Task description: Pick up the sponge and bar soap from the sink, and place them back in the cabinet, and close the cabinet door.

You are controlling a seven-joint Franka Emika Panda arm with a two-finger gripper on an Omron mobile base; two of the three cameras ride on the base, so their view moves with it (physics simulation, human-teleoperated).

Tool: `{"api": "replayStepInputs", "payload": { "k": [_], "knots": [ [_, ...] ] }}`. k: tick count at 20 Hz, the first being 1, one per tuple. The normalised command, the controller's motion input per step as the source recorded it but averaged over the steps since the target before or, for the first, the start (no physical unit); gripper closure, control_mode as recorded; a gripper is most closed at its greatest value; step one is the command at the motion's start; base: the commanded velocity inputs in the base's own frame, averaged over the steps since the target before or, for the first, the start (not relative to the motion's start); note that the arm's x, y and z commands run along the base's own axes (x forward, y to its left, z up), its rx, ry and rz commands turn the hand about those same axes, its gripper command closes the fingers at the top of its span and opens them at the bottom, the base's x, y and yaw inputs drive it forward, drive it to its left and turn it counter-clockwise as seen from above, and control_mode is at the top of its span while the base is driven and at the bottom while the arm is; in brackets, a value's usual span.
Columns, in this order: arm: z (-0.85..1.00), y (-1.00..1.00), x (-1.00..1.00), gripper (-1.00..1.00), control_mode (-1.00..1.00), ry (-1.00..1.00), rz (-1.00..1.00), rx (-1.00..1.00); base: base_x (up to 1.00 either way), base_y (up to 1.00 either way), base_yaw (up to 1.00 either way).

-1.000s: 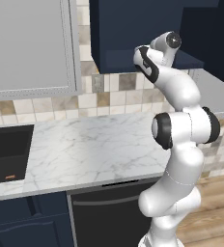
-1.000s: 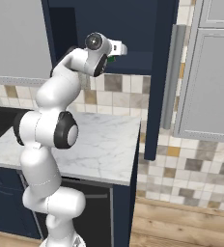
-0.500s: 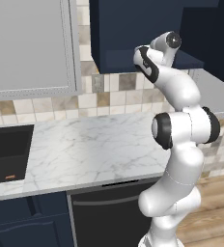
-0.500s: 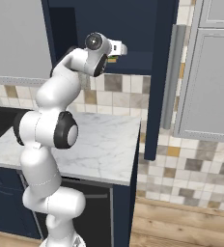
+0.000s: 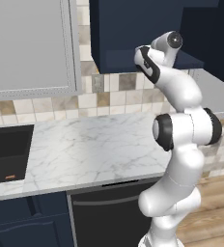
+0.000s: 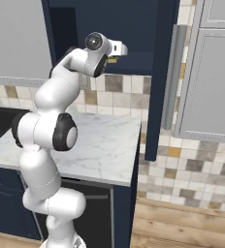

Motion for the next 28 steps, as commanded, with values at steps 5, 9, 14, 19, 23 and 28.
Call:
{"api": "replayStepInputs", "payload": {
  "k": [5, 9, 14, 19, 23, 28],
  "knots": [
    [0.0, 0.0, -0.23, -1.0, -1.0, 0.0, 0.0, 0.0, 0.0, 0.0, 0.0],
    [0.0, 0.0, -0.3, -1.0, -1.0, -0.01, 0.0, 0.0, 0.0, 0.0, 0.0],
    [0.0, 0.0, -0.45, -1.0, -1.0, 0.0, 0.0, 0.0, 0.0, 0.0, 0.0],
    [0.0, 0.0, -0.67, -1.0, -1.0, 0.0, 0.0, 0.0, 0.0, 0.0, 0.0],
    [0.0, 0.03, -0.75, -1.0, -1.0, 0.0, 0.0, 0.0, 0.0, 0.0, 0.0],
    [0.0, 0.07, -0.83, -1.0, -1.0, 0.02, 0.0, 0.0, 0.0, 0.0, 0.0]
  ]
}}
